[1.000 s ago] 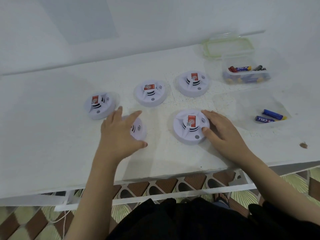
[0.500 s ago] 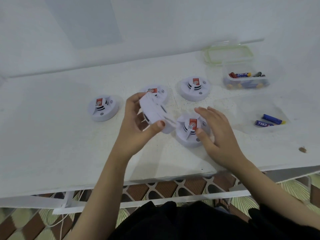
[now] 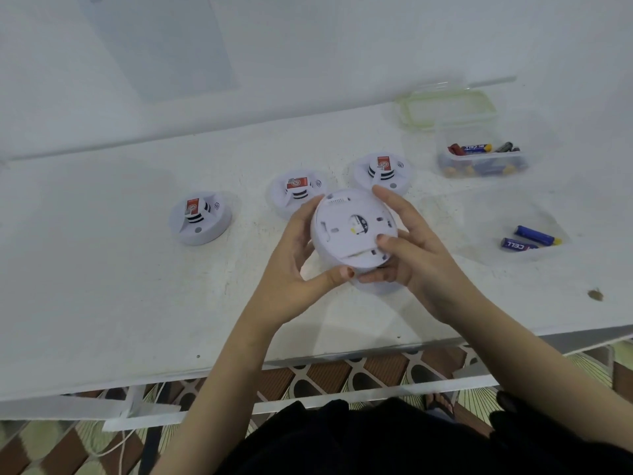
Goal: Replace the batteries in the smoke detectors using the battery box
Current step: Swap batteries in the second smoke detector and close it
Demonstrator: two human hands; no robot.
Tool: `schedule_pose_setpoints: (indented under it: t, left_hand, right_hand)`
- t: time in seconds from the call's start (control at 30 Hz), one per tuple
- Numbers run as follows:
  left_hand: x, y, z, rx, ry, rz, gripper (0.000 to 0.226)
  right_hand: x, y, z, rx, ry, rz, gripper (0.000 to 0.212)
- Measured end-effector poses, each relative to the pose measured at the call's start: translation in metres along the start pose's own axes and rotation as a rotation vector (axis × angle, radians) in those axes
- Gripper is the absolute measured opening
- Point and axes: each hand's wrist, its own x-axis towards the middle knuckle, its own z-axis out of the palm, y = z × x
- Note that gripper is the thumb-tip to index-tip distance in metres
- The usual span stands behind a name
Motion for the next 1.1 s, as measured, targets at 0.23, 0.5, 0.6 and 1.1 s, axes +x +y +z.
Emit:
schedule_pose_setpoints:
  t: [0.23,0.5,0.6,1.1]
  left_hand:
    - [-0.004,-0.001,0.011,0.055,0.107,-0.007,0.124]
    - [-0.015,-0.006,0.006,0.125,0.114,0.008,0.107]
    - [-0.019,-0.007,0.001,0.124,0.097,0.002,0.112]
    - [-0.040,-0.001,-0.011,0.245,0.241,-0.033,0.105]
  right_hand:
    - [0.001,-0.001,0.000,-0.143,-0.194,-0.069,0.069]
    - [0.012,-0.011,0.003,-0.302,-0.399,0.024,0.076]
    - [0.015,-0.013,0.007,-0.319,-0.439,0.067,0.070]
    - [0.026,-0.020,0.023,-0.335,-0.588,0.149,0.066]
